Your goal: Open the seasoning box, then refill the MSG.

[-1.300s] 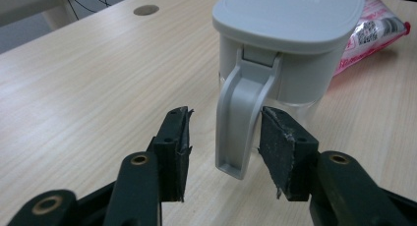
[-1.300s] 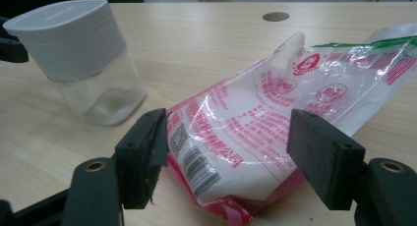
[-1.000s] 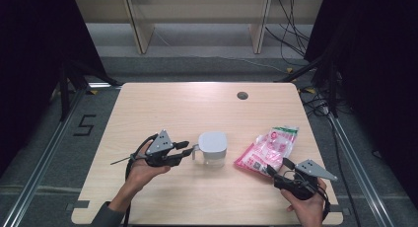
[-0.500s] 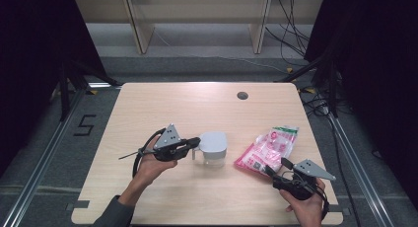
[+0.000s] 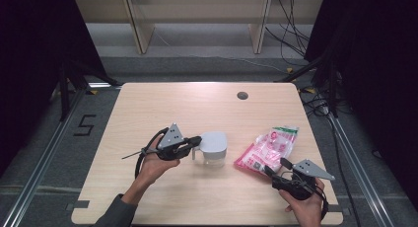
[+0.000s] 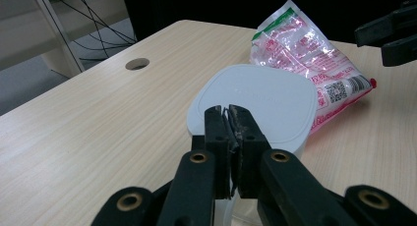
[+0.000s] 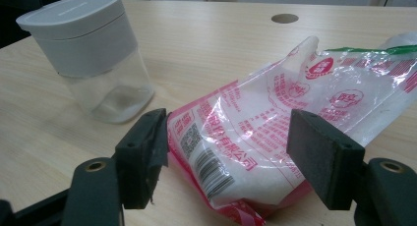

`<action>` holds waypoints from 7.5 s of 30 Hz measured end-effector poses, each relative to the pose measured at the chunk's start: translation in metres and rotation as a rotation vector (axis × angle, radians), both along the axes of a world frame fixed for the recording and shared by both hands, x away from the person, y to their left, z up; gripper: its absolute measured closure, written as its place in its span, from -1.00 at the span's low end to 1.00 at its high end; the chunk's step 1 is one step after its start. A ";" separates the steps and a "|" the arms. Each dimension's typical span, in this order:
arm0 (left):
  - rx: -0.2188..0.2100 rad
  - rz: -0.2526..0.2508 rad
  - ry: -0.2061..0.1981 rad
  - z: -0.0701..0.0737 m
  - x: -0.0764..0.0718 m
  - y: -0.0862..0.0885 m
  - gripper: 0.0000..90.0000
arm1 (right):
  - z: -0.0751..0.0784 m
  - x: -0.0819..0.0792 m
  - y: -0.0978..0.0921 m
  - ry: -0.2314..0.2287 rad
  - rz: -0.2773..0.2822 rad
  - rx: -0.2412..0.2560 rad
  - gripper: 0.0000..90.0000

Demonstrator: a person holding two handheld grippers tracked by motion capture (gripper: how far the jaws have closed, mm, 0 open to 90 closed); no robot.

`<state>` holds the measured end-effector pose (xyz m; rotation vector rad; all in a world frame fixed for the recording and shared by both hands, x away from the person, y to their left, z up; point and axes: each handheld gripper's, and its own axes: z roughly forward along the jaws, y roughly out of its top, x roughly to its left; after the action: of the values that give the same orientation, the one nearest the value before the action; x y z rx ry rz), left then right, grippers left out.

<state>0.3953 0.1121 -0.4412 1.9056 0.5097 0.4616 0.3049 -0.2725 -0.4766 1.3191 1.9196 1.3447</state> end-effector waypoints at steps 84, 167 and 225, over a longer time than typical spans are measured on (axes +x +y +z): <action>-0.009 0.073 0.052 -0.014 -0.030 0.055 0.00 | 0.040 0.058 0.148 -0.226 0.449 -0.200 1.00; -0.027 0.149 0.159 -0.043 -0.051 0.076 -0.29 | 0.001 0.048 -0.032 -0.018 -0.145 -0.120 -0.54; 0.004 0.124 0.152 -0.049 -0.053 0.069 -0.29 | -0.028 0.100 -0.035 0.143 -0.090 -0.041 -0.15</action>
<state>0.3419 0.1813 -0.4905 1.9293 0.7303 0.3993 0.4048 -0.3071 -0.5046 1.4992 1.9441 1.1893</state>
